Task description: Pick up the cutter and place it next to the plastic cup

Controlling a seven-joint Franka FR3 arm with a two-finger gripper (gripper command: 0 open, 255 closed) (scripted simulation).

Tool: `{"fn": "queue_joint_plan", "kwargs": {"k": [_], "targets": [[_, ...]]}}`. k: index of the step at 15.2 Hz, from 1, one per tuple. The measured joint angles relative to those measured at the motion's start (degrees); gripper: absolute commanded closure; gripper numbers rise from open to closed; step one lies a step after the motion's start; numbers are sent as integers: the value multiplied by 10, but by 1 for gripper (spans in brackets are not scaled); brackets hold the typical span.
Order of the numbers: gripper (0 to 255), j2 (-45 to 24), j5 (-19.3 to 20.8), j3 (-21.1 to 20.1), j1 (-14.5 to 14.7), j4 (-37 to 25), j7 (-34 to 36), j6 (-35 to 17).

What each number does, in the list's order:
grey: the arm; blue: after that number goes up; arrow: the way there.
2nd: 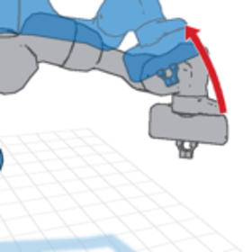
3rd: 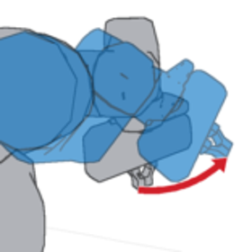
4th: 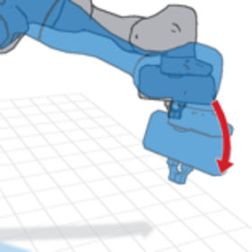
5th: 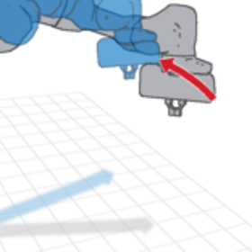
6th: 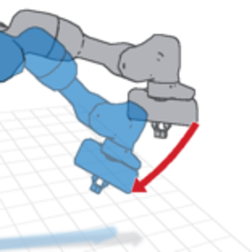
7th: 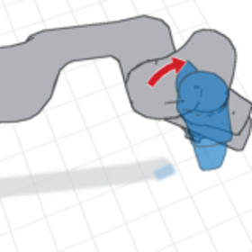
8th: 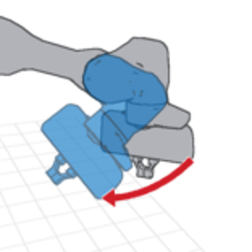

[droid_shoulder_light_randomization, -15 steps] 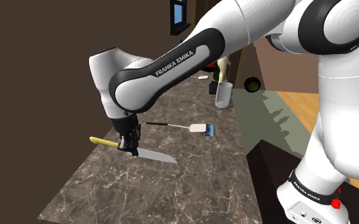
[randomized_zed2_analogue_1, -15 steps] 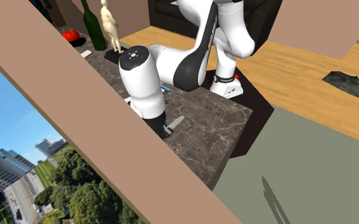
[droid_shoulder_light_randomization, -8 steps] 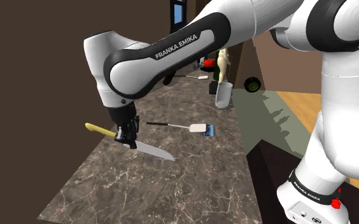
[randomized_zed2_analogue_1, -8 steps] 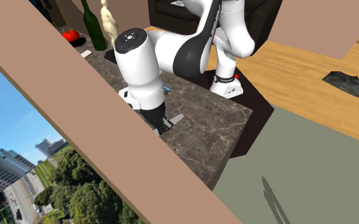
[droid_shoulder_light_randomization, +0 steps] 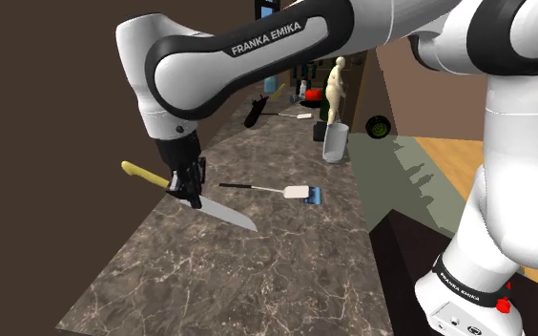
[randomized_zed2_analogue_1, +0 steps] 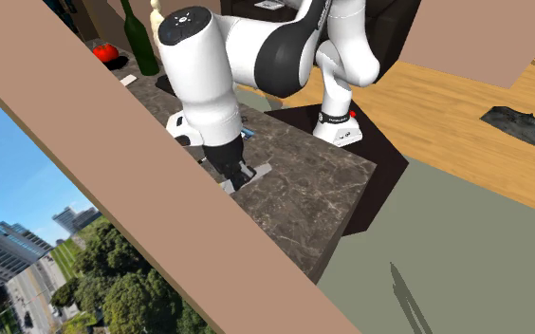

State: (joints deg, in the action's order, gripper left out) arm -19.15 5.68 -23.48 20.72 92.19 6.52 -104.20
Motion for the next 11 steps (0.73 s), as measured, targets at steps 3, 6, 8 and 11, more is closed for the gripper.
{"fn": "queue_joint_plan", "kwargs": {"k": [3,6,8,11], "targets": [[255,7,-3,-1,0,-13,-1,19],[255,9,-4,-2,1,-34,-1,42],[255,12,-5,-3,2,-46,-1,57],[255,12,-6,-4,3,-69,-1,79]]}}
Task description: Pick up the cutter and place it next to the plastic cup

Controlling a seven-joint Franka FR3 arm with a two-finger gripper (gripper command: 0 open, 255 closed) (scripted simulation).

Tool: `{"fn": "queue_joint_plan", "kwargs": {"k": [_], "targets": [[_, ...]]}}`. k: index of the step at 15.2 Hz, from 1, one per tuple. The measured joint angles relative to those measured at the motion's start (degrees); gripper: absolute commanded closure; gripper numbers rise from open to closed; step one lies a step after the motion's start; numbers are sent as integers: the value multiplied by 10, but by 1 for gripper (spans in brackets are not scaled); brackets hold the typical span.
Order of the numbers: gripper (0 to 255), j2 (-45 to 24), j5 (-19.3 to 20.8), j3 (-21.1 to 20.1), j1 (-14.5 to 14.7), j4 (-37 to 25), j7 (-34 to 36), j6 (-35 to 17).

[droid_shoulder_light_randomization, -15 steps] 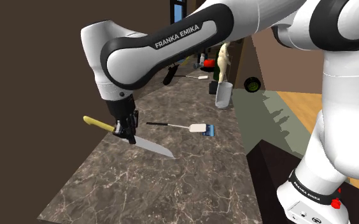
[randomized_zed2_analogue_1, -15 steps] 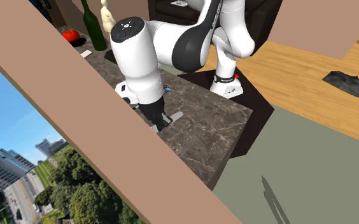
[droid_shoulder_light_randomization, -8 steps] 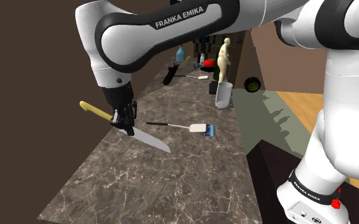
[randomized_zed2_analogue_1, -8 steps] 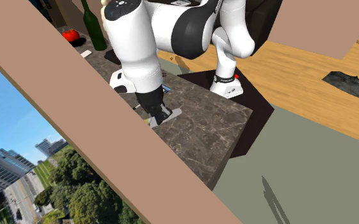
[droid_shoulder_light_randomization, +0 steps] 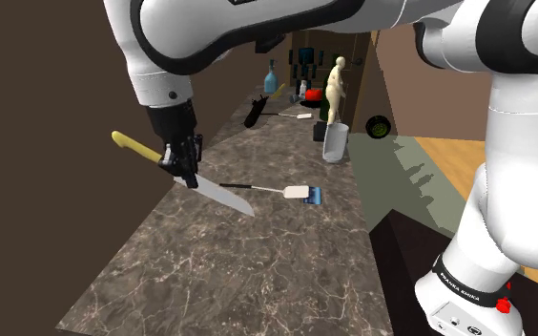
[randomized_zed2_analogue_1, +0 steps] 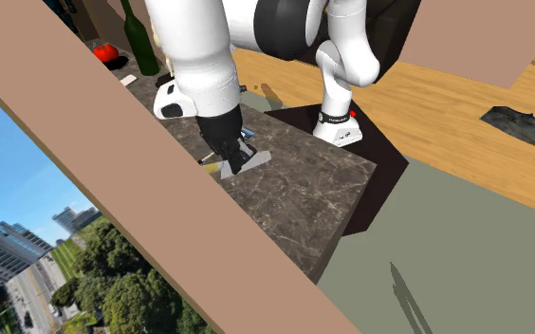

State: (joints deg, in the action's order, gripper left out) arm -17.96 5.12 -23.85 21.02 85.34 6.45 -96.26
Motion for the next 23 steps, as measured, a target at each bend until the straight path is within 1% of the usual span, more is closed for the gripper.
{"fn": "queue_joint_plan", "kwargs": {"k": [8,10,14,16,17,20,23], "targets": [[255,-5,1,-2,6,-68,1,63],[255,22,-9,1,-9,-35,-14,56],[255,102,-37,14,-48,65,-62,30],[255,135,-47,23,-64,100,-87,26],[255,161,-56,28,-72,132,-102,18],[255,207,-67,50,-95,184,-148,10],[255,251,-74,71,-111,237,-188,0]]}}
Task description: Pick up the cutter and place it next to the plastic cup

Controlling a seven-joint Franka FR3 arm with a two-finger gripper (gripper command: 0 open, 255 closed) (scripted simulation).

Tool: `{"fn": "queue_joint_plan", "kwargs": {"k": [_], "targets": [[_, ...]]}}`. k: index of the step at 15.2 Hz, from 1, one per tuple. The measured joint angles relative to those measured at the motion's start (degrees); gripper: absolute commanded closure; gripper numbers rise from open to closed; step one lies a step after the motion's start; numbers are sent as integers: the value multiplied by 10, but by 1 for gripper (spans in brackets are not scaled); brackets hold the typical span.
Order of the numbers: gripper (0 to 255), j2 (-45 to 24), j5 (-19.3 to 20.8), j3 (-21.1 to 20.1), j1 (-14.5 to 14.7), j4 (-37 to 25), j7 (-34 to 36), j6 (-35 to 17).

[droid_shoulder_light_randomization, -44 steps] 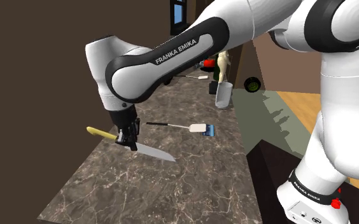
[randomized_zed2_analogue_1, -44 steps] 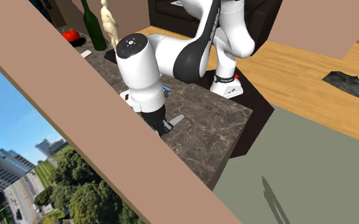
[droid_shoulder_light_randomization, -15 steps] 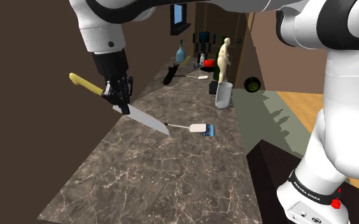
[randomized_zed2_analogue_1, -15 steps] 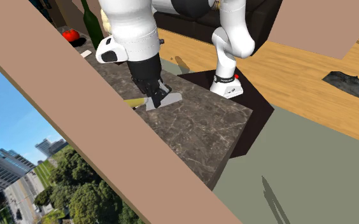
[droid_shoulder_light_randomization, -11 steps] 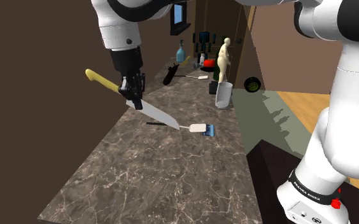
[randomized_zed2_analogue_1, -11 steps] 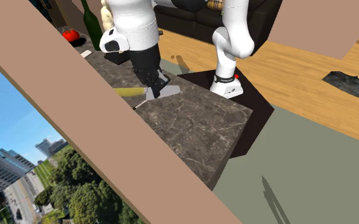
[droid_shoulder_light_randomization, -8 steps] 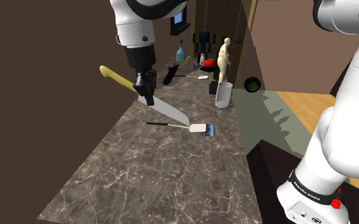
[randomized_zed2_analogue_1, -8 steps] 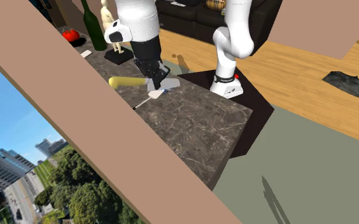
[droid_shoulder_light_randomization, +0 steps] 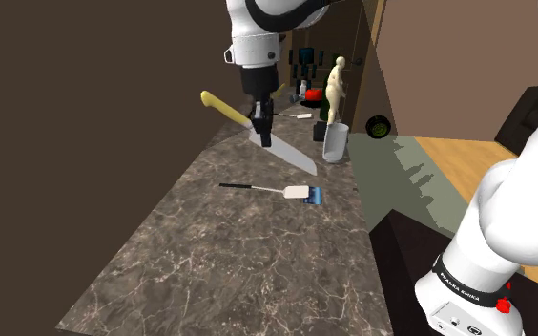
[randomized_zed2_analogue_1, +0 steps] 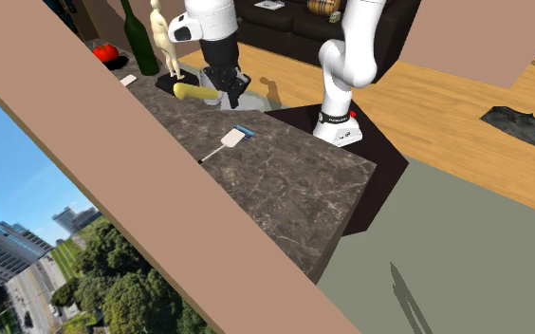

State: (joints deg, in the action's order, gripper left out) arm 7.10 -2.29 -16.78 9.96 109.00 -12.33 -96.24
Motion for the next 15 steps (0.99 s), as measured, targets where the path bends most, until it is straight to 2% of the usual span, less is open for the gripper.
{"fn": "queue_joint_plan", "kwargs": {"k": [8,15], "targets": [[255,105,2,69,-40,105,-113,0],[255,164,30,138,-77,163,-210,1]]}}
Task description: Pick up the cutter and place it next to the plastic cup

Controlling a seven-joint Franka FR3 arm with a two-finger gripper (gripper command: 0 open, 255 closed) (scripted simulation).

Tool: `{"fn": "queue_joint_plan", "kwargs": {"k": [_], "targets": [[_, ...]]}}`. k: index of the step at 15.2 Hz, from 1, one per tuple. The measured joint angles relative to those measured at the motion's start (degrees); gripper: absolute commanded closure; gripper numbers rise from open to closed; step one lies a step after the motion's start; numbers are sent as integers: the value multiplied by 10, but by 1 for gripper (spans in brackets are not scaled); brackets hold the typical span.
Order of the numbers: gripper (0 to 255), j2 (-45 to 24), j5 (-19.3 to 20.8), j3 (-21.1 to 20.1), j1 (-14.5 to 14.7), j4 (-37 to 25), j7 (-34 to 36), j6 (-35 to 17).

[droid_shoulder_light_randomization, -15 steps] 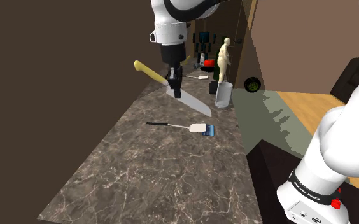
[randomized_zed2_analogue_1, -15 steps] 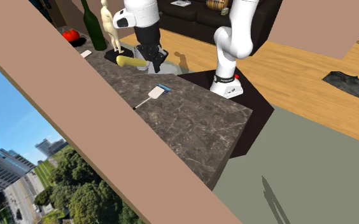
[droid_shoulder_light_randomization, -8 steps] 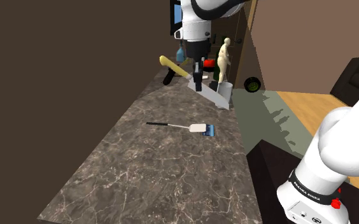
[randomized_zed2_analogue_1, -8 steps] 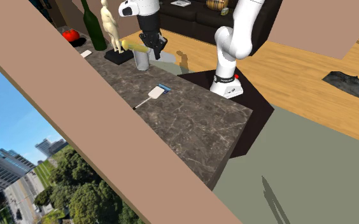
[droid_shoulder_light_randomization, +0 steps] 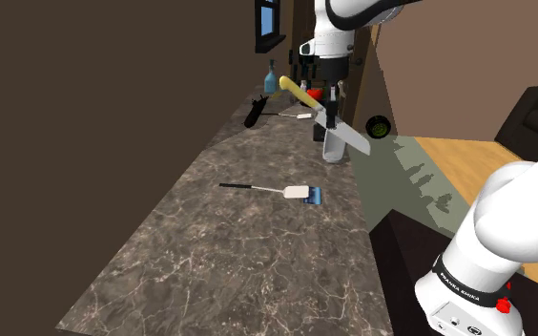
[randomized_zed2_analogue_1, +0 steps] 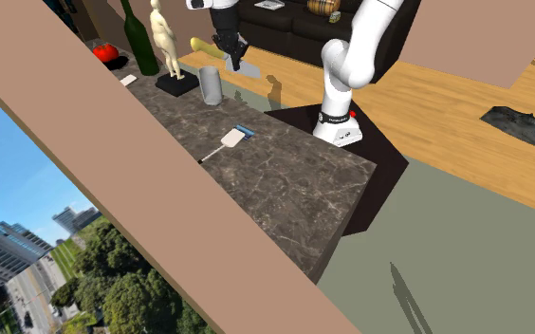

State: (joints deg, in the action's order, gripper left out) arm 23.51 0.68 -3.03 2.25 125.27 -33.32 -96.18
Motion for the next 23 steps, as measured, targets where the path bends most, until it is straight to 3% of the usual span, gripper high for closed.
{"fn": "queue_joint_plan", "kwargs": {"k": [4,23], "targets": [[255,5,10,19,-10,21,-27,-16],[255,-20,12,19,-11,147,-21,-167]]}}
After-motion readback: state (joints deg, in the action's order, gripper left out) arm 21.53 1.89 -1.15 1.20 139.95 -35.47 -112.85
